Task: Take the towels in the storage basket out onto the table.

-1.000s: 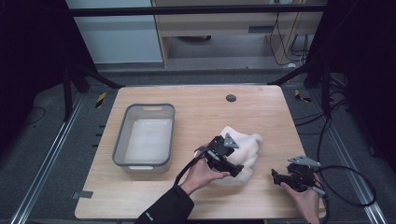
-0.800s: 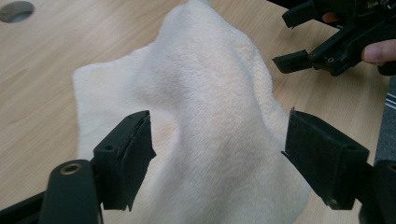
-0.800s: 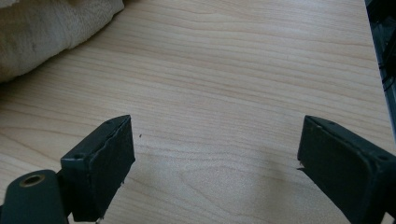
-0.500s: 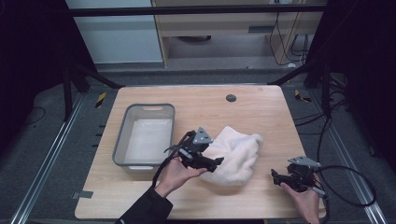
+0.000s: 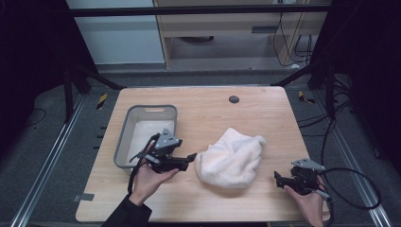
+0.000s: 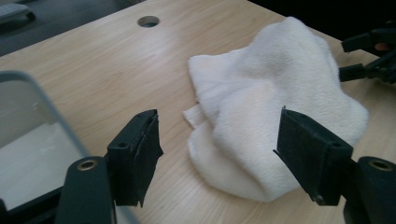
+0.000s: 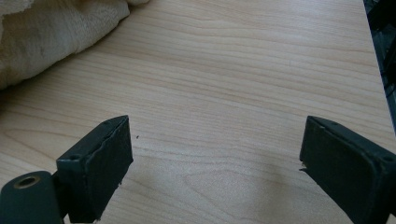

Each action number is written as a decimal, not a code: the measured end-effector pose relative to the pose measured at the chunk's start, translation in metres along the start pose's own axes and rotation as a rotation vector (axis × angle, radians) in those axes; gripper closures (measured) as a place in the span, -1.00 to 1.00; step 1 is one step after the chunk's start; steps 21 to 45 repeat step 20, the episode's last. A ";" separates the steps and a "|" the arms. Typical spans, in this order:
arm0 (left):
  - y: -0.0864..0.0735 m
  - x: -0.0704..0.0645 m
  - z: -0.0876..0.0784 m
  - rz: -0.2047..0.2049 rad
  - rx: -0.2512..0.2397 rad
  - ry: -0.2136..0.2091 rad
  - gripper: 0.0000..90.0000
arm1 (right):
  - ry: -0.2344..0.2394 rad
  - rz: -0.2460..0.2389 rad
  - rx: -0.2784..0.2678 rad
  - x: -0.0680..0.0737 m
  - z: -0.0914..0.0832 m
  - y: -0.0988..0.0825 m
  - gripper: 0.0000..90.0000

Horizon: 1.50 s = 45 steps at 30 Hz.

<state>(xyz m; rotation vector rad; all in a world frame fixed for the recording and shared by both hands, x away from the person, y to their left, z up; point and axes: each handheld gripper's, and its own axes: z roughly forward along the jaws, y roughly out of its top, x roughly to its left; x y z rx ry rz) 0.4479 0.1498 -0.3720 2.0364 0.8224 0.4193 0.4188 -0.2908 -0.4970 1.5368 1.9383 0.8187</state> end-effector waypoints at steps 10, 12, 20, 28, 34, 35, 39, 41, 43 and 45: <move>-0.029 0.030 -0.035 -0.073 -0.047 0.104 -0.31 | 0.003 0.001 -0.008 0.000 0.000 -0.001 -0.80; -0.036 0.036 -0.041 -0.087 -0.049 0.120 -0.31 | 0.003 0.000 -0.011 0.000 0.000 -0.001 -0.80; -0.055 0.053 -0.055 -0.141 -0.071 0.209 -0.32 | -0.001 0.000 -0.015 0.000 -0.001 -0.001 -0.82; -0.055 0.053 -0.055 -0.141 -0.071 0.209 -0.32 | -0.001 0.000 -0.015 0.000 -0.001 -0.001 -0.82; -0.055 0.053 -0.055 -0.141 -0.071 0.209 -0.32 | -0.001 0.000 -0.015 0.000 -0.001 -0.001 -0.82; -0.055 0.053 -0.055 -0.141 -0.071 0.209 -0.32 | -0.001 0.000 -0.015 0.000 -0.001 -0.001 -0.82; -0.055 0.053 -0.055 -0.141 -0.071 0.209 -0.32 | -0.001 0.000 -0.015 0.000 -0.001 -0.001 -0.82; -0.055 0.053 -0.055 -0.141 -0.071 0.209 -0.32 | -0.001 0.000 -0.015 0.000 -0.001 -0.001 -0.82; -0.055 0.053 -0.055 -0.141 -0.071 0.209 -0.32 | -0.001 0.000 -0.015 0.000 -0.001 -0.001 -0.82; -0.055 0.053 -0.055 -0.141 -0.071 0.209 -0.32 | -0.001 0.000 -0.015 0.000 -0.001 -0.001 -0.82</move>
